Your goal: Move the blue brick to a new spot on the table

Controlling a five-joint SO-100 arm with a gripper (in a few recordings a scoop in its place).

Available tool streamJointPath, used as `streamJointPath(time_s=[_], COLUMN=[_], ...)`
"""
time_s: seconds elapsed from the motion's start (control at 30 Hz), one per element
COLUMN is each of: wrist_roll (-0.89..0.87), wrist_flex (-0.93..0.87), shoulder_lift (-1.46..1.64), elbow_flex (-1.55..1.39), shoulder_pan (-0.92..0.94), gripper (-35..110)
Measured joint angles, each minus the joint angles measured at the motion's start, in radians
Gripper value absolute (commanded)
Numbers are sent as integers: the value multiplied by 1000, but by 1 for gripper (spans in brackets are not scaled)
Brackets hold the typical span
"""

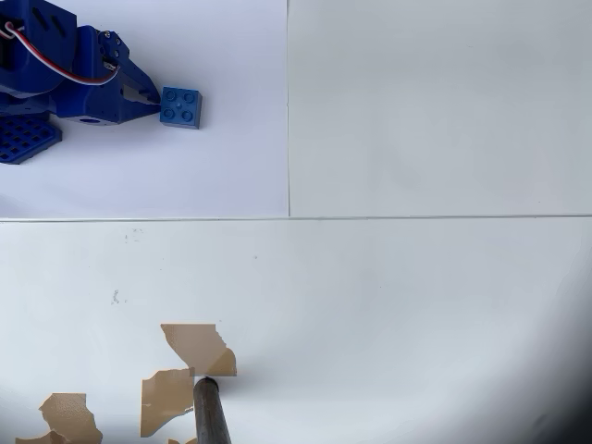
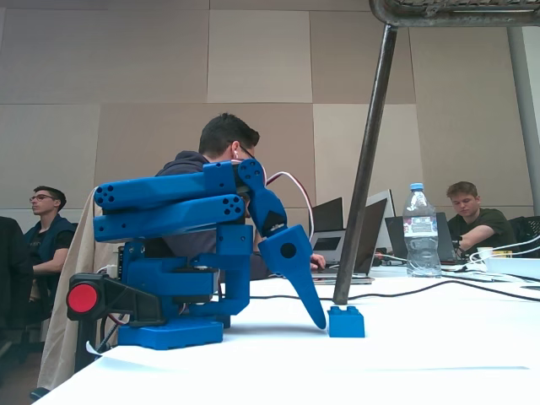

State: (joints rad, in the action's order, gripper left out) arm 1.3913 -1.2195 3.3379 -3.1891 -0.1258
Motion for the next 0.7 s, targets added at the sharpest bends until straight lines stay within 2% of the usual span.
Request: streamJointPath(time_s=[0.7], wrist_roll=[12], wrist_flex=[-2], shoulder_lift=[0], elbow_flex=[0], shoulder_pan=[0], gripper=[0])
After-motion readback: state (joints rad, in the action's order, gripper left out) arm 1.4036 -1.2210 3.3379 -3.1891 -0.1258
